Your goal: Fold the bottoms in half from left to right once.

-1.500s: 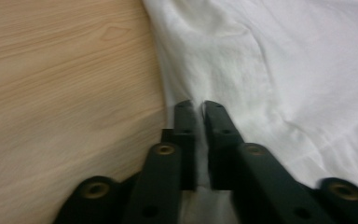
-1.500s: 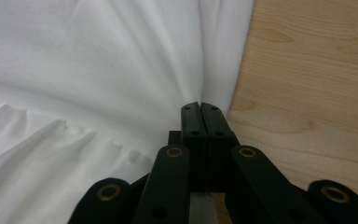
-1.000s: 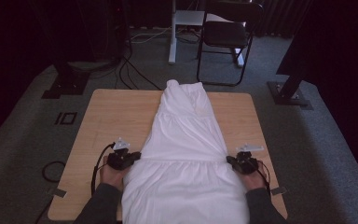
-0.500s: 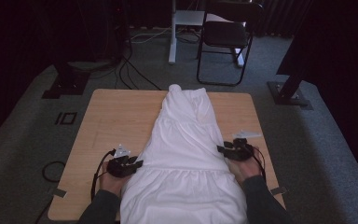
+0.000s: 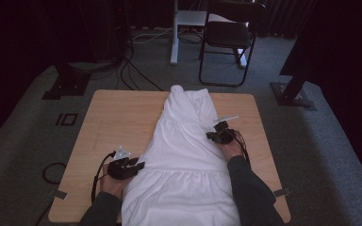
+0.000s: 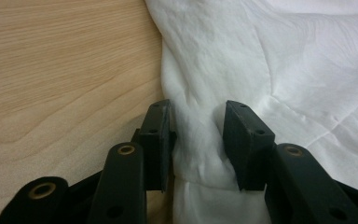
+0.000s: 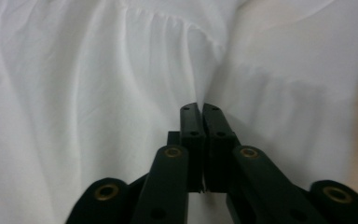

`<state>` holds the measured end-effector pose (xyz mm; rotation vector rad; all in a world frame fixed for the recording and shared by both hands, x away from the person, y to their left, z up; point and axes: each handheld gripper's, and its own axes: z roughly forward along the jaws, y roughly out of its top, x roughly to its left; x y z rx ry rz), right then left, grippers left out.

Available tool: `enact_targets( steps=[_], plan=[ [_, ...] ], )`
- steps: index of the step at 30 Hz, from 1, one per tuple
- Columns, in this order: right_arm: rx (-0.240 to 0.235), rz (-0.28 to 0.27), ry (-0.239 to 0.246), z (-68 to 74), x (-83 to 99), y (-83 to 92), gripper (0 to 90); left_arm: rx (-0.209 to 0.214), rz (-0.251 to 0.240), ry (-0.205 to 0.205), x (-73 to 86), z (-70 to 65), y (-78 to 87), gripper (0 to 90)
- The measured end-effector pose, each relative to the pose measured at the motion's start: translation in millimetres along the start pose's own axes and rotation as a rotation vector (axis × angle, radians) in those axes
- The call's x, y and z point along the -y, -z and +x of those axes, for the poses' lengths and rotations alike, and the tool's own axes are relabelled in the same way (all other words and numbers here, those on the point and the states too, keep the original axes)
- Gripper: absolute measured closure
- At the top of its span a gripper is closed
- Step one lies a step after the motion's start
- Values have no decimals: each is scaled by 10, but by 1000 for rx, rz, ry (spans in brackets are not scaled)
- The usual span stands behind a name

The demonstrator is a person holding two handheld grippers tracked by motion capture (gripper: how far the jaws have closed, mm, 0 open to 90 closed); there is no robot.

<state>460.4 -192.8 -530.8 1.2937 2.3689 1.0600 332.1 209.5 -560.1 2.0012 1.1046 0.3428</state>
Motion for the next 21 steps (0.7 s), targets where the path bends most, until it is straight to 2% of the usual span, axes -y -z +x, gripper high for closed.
enact_targets(
  steps=[3, 4, 6, 8, 12, 15, 17, 19, 20, 21],
  plan=[
    [68, -94, 2, -51, -50, 258, 892, -15, 4, -13, 1, -19, 3, 628],
    [122, -125, -2, -104, -62, 378, 893, -18, 7, -17, 1, -22, 5, 630],
    [187, -151, -23, -205, -48, 511, 893, -19, 9, -20, 2, -30, 9, 629],
    [182, -151, -80, -326, 17, 556, 892, -15, 9, -24, 4, -36, 8, 628],
    [188, -89, -98, -403, 205, 364, 888, -27, 25, -54, 3, -80, 13, 656],
    [166, -59, -135, -442, 302, 204, 885, -4, 42, -68, 8, -113, 27, 737],
    [163, -39, -142, -445, 338, 142, 882, 13, 52, -74, 12, -127, 37, 786],
    [163, -37, -133, -433, 359, 119, 881, 22, 61, -73, 8, -134, 52, 779],
    [161, -35, -133, -430, 360, 120, 881, 12, 54, -77, -3, -129, 68, 750],
    [159, -33, -131, -429, 360, 122, 881, 7, 29, -65, -23, -112, 91, 677]
  ],
)
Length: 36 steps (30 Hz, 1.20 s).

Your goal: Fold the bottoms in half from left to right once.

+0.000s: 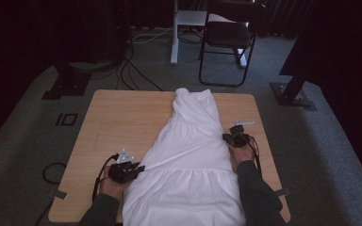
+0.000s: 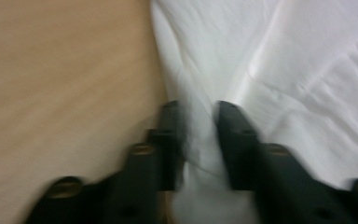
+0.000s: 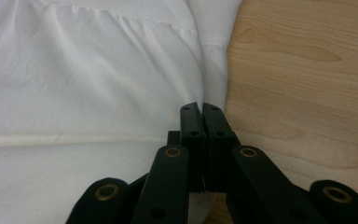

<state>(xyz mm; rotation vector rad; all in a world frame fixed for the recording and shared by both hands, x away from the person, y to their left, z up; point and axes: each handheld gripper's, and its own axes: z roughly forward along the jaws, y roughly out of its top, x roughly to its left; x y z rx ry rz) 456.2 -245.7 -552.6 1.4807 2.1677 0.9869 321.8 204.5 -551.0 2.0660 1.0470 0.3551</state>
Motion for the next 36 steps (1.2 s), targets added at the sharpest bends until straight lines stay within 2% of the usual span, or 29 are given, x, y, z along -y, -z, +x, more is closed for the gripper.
enact_targets(
  steps=[2, 3, 6, 7, 10, 13, 15, 16, 17, 18, 19, 20, 22, 26, 29, 32, 35, 36],
  plan=[
    [-2, 5, 5, -4, -6, 0, 880, 1, -70, 41, -69, 59, 75, 573],
    [-5, 7, 1, -7, -10, -1, 880, -16, -95, 52, -141, 91, 117, 542],
    [-6, 17, -7, -9, -25, -4, 880, -20, -133, 60, -368, 153, 134, 494],
    [-5, 19, -9, -7, -27, -5, 880, -15, -130, 55, -471, 173, 98, 482],
    [-4, 17, -14, -7, -24, -5, 879, -3, -96, 30, -788, 194, -135, 461],
    [-13, 10, -23, -21, -18, -7, 879, 17, -54, 11, -1057, 156, -496, 460],
    [-16, 9, -26, -27, -15, -6, 879, 26, -10, -5, -1145, 135, -741, 458],
    [-18, 9, -28, -29, -14, -6, 879, 17, 10, -6, -1159, 128, -833, 457],
    [-18, 8, -29, -29, -13, -6, 879, 4, 41, -4, -1157, 133, -966, 457],
    [-19, 7, -29, -30, -11, -6, 879, 3, 56, 1, -1143, 143, -1031, 482],
    [-19, 5, -28, -31, -9, -6, 879, 3, 81, -1, -1109, 154, -1096, 567],
    [-19, 1, -30, -31, -4, -5, 879, -5, 82, -14, -1070, 159, -1120, 710],
    [-22, -6, -34, -32, 12, -1, 879, 24, 63, 17, -1011, 180, -1082, 824],
    [-30, 9, -11, 41, 57, 46, 879, 37, 48, -2, -849, 146, -938, 844],
    [-39, 25, 50, 198, 164, 142, 879, 38, 28, 1, -668, 108, -781, 843],
    [-58, 18, 114, 366, 342, 272, 878, 23, 23, -26, -503, 31, -618, 842],
    [-97, 10, 123, 485, 533, 413, 878, 13, 37, -72, -364, -84, -466, 840],
    [-107, 10, 126, 517, 592, 461, 878, 17, 34, -66, -316, -118, -423, 839]
  ],
)
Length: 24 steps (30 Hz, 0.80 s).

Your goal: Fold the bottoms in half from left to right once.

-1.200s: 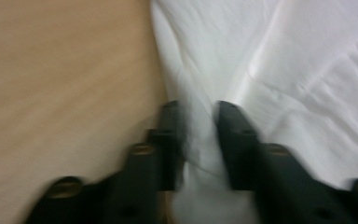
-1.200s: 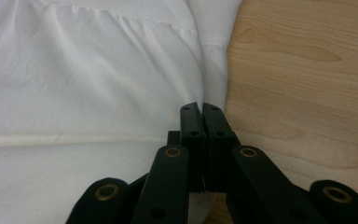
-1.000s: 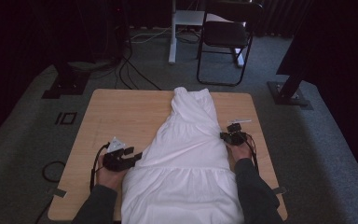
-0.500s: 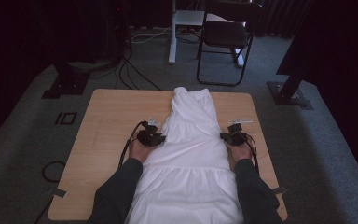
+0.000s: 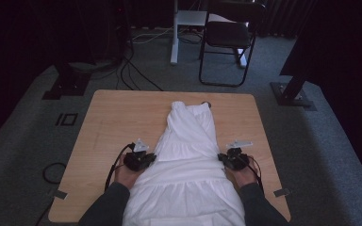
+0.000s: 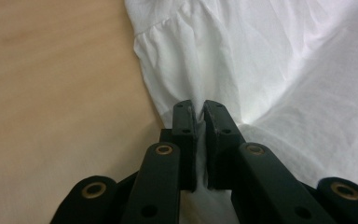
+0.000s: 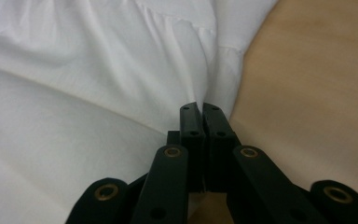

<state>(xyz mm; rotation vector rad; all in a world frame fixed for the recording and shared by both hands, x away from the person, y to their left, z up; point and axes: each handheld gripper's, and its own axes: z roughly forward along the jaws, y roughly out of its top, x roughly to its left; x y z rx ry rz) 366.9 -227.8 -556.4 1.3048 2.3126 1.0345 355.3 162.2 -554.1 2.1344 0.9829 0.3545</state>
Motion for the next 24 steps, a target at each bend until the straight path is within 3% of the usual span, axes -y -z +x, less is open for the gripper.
enact_targets(
  steps=[5, 7, 9, 13, 15, 20, 22, 23, 24],
  plan=[
    [-27, 30, 34, 206, 193, 185, 864, 31, -13, 8, 207, -155, 163, 835],
    [3, 50, 73, 248, 191, 212, 778, 13, -12, -13, 229, -209, 184, 820],
    [32, 28, 85, 252, 110, 244, 697, 9, -11, -18, 220, -209, 177, 799],
    [17, -69, 58, 188, -202, 258, 588, 20, -23, 1, 220, -190, 163, 769],
    [0, -73, 65, 146, -398, 147, 557, 20, -24, -1, 221, -192, 164, 752],
    [-136, -42, -12, 5, -751, -294, 475, 26, -26, -7, 224, -195, 165, 679],
    [-152, -34, -27, -9, -794, -388, 469, 32, -26, -4, 226, -193, 165, 654],
    [-194, -8, -46, -19, -826, -523, 473, 32, -26, 0, 227, -192, 166, 609],
    [-206, 17, -48, -11, -832, -574, 547, 34, -27, 2, 228, -190, 165, 600]
  ],
)
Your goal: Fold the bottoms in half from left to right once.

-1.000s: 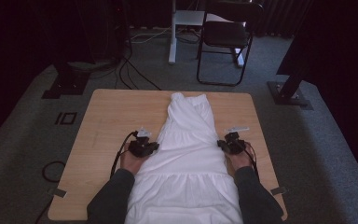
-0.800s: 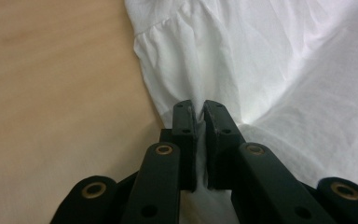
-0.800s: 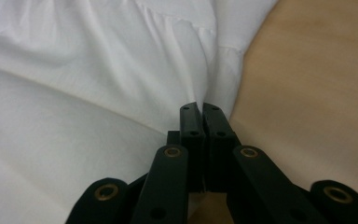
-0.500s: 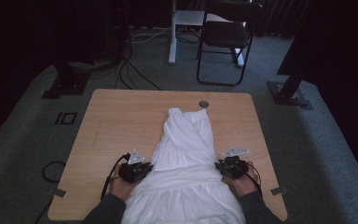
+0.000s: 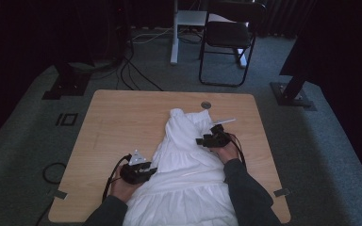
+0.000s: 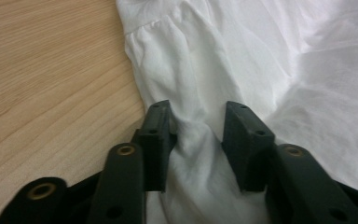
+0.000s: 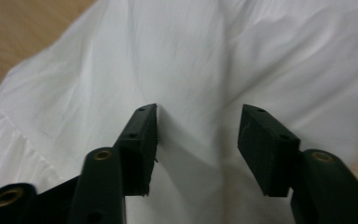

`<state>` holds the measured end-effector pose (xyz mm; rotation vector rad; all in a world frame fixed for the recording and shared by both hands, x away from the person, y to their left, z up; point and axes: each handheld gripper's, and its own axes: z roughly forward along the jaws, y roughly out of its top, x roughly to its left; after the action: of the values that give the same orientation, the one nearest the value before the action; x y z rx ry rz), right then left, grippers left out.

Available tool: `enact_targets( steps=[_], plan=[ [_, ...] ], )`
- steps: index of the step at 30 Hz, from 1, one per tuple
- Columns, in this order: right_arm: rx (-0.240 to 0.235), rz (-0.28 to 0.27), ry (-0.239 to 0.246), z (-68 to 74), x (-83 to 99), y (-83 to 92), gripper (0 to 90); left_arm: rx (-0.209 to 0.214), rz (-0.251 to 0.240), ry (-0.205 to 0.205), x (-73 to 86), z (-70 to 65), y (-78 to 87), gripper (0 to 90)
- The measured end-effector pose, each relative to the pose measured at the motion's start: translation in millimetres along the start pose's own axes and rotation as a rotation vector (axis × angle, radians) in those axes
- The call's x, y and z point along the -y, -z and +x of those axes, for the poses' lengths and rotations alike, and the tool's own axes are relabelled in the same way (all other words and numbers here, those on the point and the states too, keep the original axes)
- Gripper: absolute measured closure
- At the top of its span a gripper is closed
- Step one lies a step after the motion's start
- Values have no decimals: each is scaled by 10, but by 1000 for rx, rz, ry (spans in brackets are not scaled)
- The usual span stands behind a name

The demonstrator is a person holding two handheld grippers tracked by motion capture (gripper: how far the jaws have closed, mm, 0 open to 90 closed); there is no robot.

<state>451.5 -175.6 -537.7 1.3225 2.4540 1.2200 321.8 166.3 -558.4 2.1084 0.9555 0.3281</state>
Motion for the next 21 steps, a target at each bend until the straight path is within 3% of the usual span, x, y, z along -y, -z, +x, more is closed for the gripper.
enact_targets(
  steps=[2, 4, 7, 10, 13, 16, 19, 21],
  plan=[
    [39, 34, 35, 13, 0, -33, 755, 4, -1, 3, 2, 1, 1, 589],
    [75, -15, 51, 42, 7, 66, 856, 5, -3, 4, 5, -6, 1, 578],
    [127, -122, 69, 99, 39, 315, 885, 8, -4, 8, 5, -2, 1, 571],
    [247, -167, 108, 125, 112, 496, 889, 12, -5, 12, 8, -11, 1, 552],
    [297, -201, 61, 75, 247, 607, 889, 15, -5, 12, 11, -27, -1, 542],
    [315, -148, 35, 24, 409, 546, 889, 13, -4, 7, 14, -60, -2, 540],
    [300, -72, 17, -34, 537, 393, 889, 10, -1, 3, 29, -107, 9, 540],
    [291, -41, 20, -27, 570, 324, 888, 30, 3, 1, 47, -144, 27, 540]
  ],
)
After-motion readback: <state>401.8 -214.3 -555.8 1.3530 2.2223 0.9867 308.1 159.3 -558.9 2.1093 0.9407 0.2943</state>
